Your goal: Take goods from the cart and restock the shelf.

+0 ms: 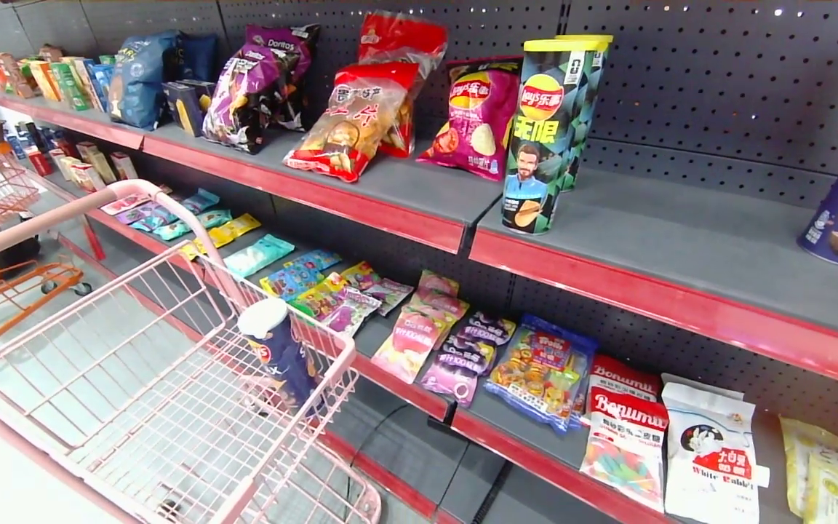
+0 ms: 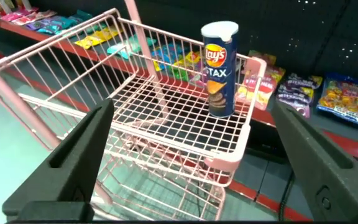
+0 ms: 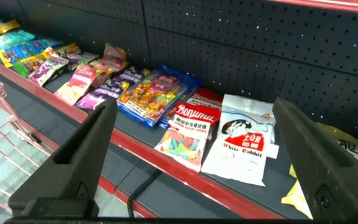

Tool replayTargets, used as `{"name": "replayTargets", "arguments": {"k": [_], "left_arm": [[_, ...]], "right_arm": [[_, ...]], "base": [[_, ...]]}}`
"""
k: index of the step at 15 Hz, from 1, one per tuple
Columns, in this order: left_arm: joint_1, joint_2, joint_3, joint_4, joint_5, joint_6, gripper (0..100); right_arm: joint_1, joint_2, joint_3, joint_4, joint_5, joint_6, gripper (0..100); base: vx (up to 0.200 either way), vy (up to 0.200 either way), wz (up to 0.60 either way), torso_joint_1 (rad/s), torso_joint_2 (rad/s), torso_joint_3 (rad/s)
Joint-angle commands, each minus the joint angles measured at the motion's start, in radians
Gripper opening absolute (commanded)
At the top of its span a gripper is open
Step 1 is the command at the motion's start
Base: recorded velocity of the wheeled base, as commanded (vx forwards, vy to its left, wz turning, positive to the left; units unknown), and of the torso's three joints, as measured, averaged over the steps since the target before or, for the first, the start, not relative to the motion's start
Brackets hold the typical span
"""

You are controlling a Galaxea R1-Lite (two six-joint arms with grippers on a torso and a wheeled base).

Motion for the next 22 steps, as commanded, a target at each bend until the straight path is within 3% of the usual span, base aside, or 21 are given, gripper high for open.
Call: {"name": "replayTargets", "arguments": {"k": [1,3,4,5,6,7,8,10,11,12,14,15,16,17,18,22], "left_arm": [[0.001,0.002,0.0,-0.001,0.002,0.005,100],[0.001,0.025,-0.067,-0.007,-0.003,-0.001,100],[-0.011,0.204,-0.281,-0.002,0.002,-0.059,100],[-0.015,0.42,-0.535,0.001,0.024,-0.166,100],[-0.015,0.526,-0.581,-0.007,0.028,-0.166,100],[-0.018,0.595,-0.566,-0.016,0.022,-0.165,100],[-0.027,0.761,-0.485,-0.124,0.01,-0.174,100],[-0.015,1.086,-0.408,-0.519,-0.013,-0.225,100],[-0.001,1.215,-0.385,-0.659,-0.069,-0.218,100],[0.012,1.325,-0.366,-0.739,-0.136,-0.192,100],[0.053,1.509,-0.353,-0.829,-0.216,-0.111,100],[0.055,1.546,-0.347,-0.855,-0.242,-0.096,100],[0.053,1.603,-0.325,-0.895,-0.306,-0.05,100],[0.055,1.623,-0.319,-0.895,-0.328,-0.022,100],[0.056,1.7,-0.317,-0.901,-0.355,0.027,100],[0.047,1.844,-0.333,-1.035,-0.397,0.047,100]], "right_arm": [[0.0,0.001,0.0,0.0,0.0,0.0,100],[0.0,0.001,0.0,0.0,0.0,0.0,100],[0.0,0.001,0.0,0.0,-0.002,0.0,100],[0.0,0.001,0.0,0.0,0.0,-0.001,100],[0.0,0.001,0.0,0.0,0.0,-0.003,100],[0.0,0.001,0.0,0.0,0.0,-0.003,100],[0.0,0.001,0.0,0.0,0.0,0.0,100],[0.0,0.001,0.0,0.0,0.0,-0.001,100],[0.0,0.001,0.0,0.0,0.0,-0.001,100],[0.0,0.001,0.0,0.0,0.0,-0.001,100],[0.0,0.001,0.0,0.0,0.0,-0.001,100],[0.0,0.001,0.0,0.0,0.0,-0.001,100],[0.0,0.001,0.0,0.0,0.0,-0.001,100],[0.0,0.001,0.0,0.0,0.0,-0.001,100],[0.0,0.001,0.0,0.0,0.0,-0.001,100],[0.0,0.001,0.0,0.0,0.0,-0.003,100]], "base": [[0.0,0.0,0.0,-0.027,0.09,0.056],[0.0,0.0,0.0,0.0,0.0,0.0],[0.0,0.0,0.0,0.0,0.0,0.0],[0.0,0.0,0.0,0.0,0.0,0.0],[0.0,0.0,0.0,0.0,0.0,0.0],[0.0,0.0,0.0,0.0,0.0,0.0],[0.0,0.0,0.0,0.0,0.0,0.0],[0.0,0.0,0.0,0.0,0.0,0.0],[0.0,0.0,0.0,0.0,0.0,0.0],[0.0,0.0,0.0,0.0,0.0,0.0],[0.0,0.0,0.0,0.0,0.0,0.0],[0.0,0.0,0.0,0.0,0.0,0.0],[0.0,0.0,0.0,0.0,0.0,0.0],[0.0,0.0,0.0,0.0,0.0,0.0],[0.0,0.0,0.0,0.0,0.0,0.0],[0.0,0.0,0.0,0.0,0.0,0.0]]}}
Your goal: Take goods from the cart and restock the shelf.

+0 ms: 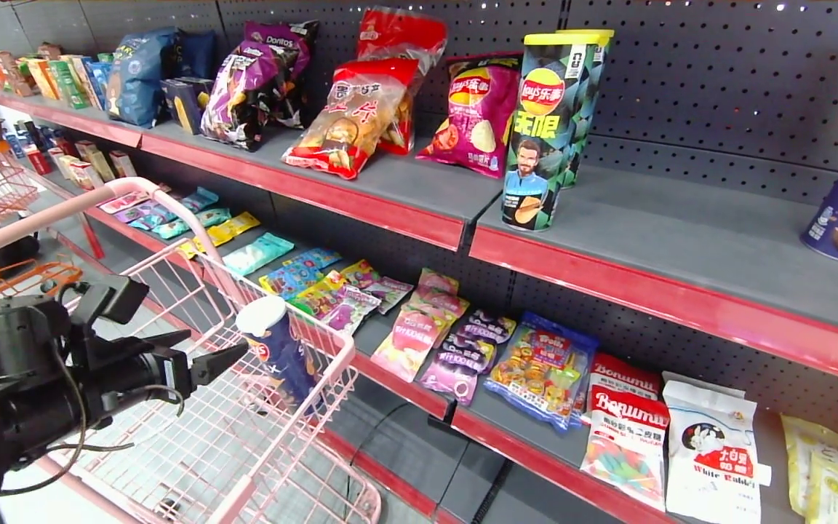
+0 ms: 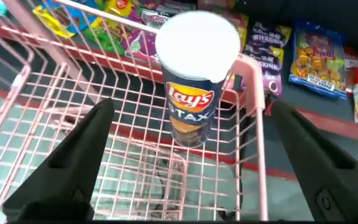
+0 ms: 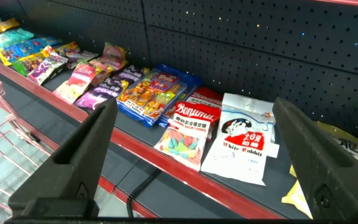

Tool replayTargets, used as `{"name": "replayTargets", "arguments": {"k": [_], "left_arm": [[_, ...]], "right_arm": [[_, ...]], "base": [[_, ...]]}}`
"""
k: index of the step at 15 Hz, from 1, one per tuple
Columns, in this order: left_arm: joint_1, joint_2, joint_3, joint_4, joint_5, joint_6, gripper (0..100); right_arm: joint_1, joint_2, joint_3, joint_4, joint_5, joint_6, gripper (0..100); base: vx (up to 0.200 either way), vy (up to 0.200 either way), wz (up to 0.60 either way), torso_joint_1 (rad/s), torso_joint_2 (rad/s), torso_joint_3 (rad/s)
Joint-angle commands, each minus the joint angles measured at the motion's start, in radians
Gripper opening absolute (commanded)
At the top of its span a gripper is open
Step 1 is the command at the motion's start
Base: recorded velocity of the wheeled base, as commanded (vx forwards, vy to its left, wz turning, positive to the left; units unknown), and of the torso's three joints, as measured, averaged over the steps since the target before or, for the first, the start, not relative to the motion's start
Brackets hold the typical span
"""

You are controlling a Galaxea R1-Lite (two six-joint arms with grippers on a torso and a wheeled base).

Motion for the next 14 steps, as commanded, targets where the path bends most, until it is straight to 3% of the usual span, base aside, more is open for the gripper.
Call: {"name": "replayTargets", "arguments": {"k": [1,4,8,14], "left_arm": [[-0.001,0.117,-0.007,-0.032,-0.009,0.008,100],[-0.001,0.204,-0.014,-0.098,-0.027,0.008,100],[-0.018,0.341,-0.038,-0.282,-0.062,0.024,100],[-0.069,0.428,-0.132,-0.3,-0.064,0.025,100]], "right_arm": [[0.0,0.001,0.0,0.0,0.0,-0.001,100],[0.0,0.001,0.0,0.0,0.0,-0.001,100],[0.0,0.001,0.0,0.0,0.002,-0.001,100],[0.0,0.001,0.0,0.0,0.002,-0.002,100]], "base": [[0.0,0.0,0.0,0.0,0.0,0.0],[0.0,0.0,0.0,0.0,0.0,0.0],[0.0,0.0,0.0,0.0,0.0,0.0],[0.0,0.0,0.0,0.0,0.0,0.0]]}}
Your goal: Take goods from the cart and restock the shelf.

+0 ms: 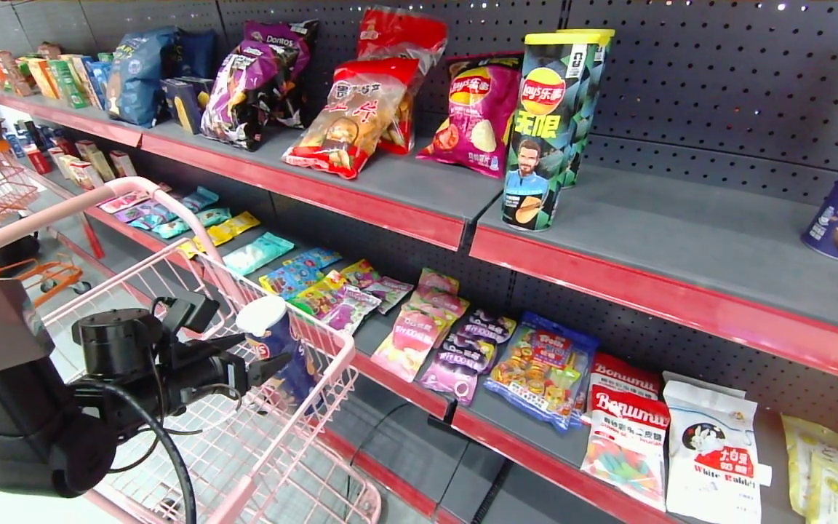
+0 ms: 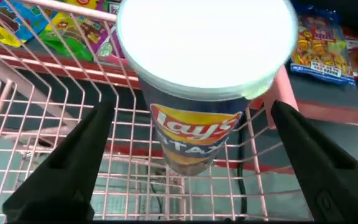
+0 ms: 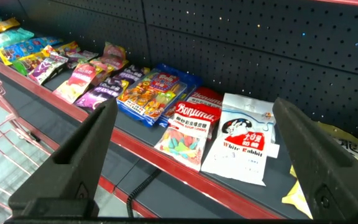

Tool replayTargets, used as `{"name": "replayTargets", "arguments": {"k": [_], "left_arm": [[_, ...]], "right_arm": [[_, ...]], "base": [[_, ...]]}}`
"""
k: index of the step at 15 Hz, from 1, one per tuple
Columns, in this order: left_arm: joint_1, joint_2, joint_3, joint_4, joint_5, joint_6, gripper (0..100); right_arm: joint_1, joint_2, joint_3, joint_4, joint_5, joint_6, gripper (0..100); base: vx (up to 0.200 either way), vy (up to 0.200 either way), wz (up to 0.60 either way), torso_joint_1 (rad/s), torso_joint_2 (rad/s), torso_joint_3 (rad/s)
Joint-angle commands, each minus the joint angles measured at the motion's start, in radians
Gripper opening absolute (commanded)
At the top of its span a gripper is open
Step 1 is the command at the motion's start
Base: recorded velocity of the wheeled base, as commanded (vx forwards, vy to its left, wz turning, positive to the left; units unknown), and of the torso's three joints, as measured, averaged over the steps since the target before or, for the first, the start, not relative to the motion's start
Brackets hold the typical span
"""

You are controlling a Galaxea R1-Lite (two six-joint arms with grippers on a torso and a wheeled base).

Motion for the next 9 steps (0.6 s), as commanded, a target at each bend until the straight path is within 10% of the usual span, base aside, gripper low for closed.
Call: {"name": "replayTargets", "arguments": {"k": [1,3,4,9], "left_arm": [[-0.017,0.044,-0.045,0.0,0.005,0.0,100],[-0.032,0.055,-0.059,0.0,0.008,0.0,100],[-0.037,0.064,-0.059,0.0,0.016,0.0,0],[-0.037,0.03,-0.044,-0.031,0.034,0.0,0]], "right_arm": [[0.0,0.001,0.0,0.0,0.0,-0.001,100],[0.0,0.001,0.0,0.0,0.0,-0.001,100],[0.0,0.001,0.0,0.0,0.0,-0.001,100],[0.0,0.001,0.0,0.0,0.0,0.001,100]], "base": [[0.0,0.0,0.0,0.0,0.0,0.0],[0.0,0.0,0.0,0.0,0.0,0.0],[0.0,0.0,0.0,0.0,0.0,0.0],[0.0,0.0,0.0,0.0,0.0,0.0]]}}
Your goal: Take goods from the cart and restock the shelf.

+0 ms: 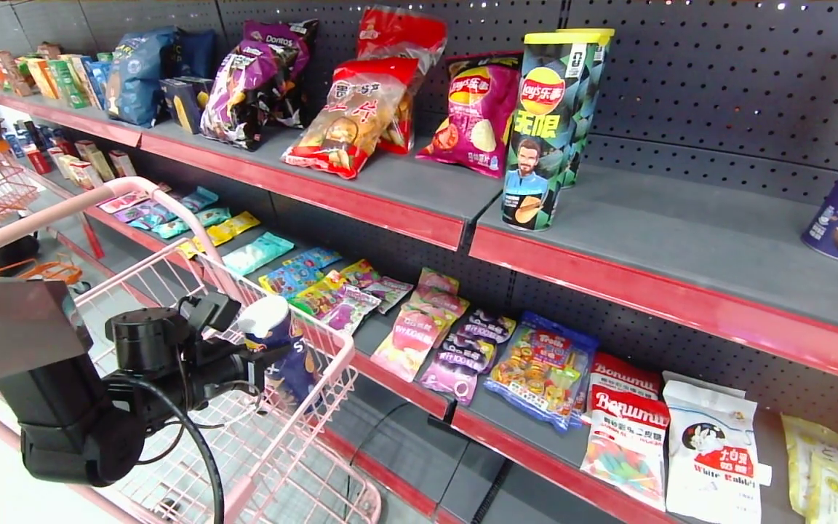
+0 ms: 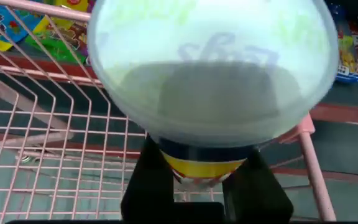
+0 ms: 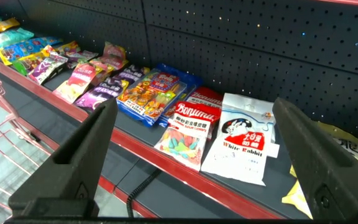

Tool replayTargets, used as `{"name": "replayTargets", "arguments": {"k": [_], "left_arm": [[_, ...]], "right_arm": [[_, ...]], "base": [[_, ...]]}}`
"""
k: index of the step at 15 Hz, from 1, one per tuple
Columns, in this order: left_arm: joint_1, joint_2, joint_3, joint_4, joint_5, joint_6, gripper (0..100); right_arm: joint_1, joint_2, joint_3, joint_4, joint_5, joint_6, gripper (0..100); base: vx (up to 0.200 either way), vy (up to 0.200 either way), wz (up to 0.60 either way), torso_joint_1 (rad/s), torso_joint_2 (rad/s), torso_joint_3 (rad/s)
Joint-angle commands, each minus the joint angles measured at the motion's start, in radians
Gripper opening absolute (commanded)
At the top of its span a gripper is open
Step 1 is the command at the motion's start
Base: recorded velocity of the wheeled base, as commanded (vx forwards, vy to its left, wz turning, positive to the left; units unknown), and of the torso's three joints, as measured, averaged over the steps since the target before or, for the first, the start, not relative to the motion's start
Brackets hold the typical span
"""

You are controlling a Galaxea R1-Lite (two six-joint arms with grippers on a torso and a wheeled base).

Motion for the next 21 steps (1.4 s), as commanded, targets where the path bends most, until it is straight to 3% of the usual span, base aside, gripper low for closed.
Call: {"name": "replayTargets", "arguments": {"k": [1,4,5,6,7,8,9,10,13,15,16,19,21], "left_arm": [[0.012,-0.063,0.021,-0.009,0.001,-0.002,0],[0.046,-0.249,0.044,0.046,0.001,-0.012,0],[0.082,-0.474,-0.003,0.278,0.001,-0.018,0],[0.095,-0.626,-0.058,0.487,-0.001,-0.046,0],[0.095,-0.704,-0.091,0.594,0.001,-0.066,0],[0.095,-0.838,-0.161,0.787,0.001,-0.089,0],[0.095,-1.022,-0.252,1.073,0.001,-0.095,0],[0.095,-1.132,-0.275,1.197,-0.001,-0.094,0],[0.095,-1.394,-0.269,1.398,-0.001,-0.087,0],[0.096,-1.611,-0.249,1.613,0.029,-0.087,0],[0.095,-1.675,-0.215,1.646,0.056,-0.086,0],[0.095,-1.773,-0.103,1.599,0.11,-0.072,0],[0.095,-1.81,-0.038,1.551,0.115,-0.04,0]], "right_arm": [[0.0,0.001,0.0,0.0,0.0,0.0,100],[0.0,0.001,0.0,0.0,0.0,0.0,100],[0.0,0.001,0.0,0.0,0.0,0.0,100],[0.0,0.001,0.0,0.0,0.0,0.0,100],[0.0,0.001,0.0,0.0,0.0,0.0,100],[0.0,0.001,0.0,0.0,0.0,0.0,100],[0.0,0.001,0.0,0.0,0.0,0.0,100],[0.0,0.001,0.0,0.0,0.0,0.0,100],[0.0,0.001,0.0,0.0,0.0,0.0,100],[0.0,0.001,0.0,0.0,0.0,-0.001,100],[0.0,0.001,0.0,0.0,0.0,-0.001,100],[0.0,0.001,0.0,0.0,0.0,-0.001,100],[0.0,0.001,0.0,0.0,0.0,0.0,100]], "base": [[0.0,0.0,0.0,0.0,0.0,0.0],[0.0,0.0,0.0,0.0,0.0,0.0],[0.0,0.0,0.0,0.0,0.0,0.0],[0.0,0.0,0.0,0.0,0.0,0.0],[0.0,0.0,0.0,0.0,0.0,0.0],[0.0,0.0,0.0,0.0,0.0,0.0],[0.0,0.0,0.0,0.0,0.0,0.0],[0.0,0.0,0.0,0.0,0.0,0.0],[0.0,0.0,0.0,0.0,0.0,0.0],[0.0,0.0,0.0,0.0,0.0,0.0],[0.0,0.0,0.0,0.0,0.0,0.0],[0.0,0.0,0.0,0.05,-0.17,-0.104],[0.0,0.0,0.0,0.156,-0.45,-0.293]]}}
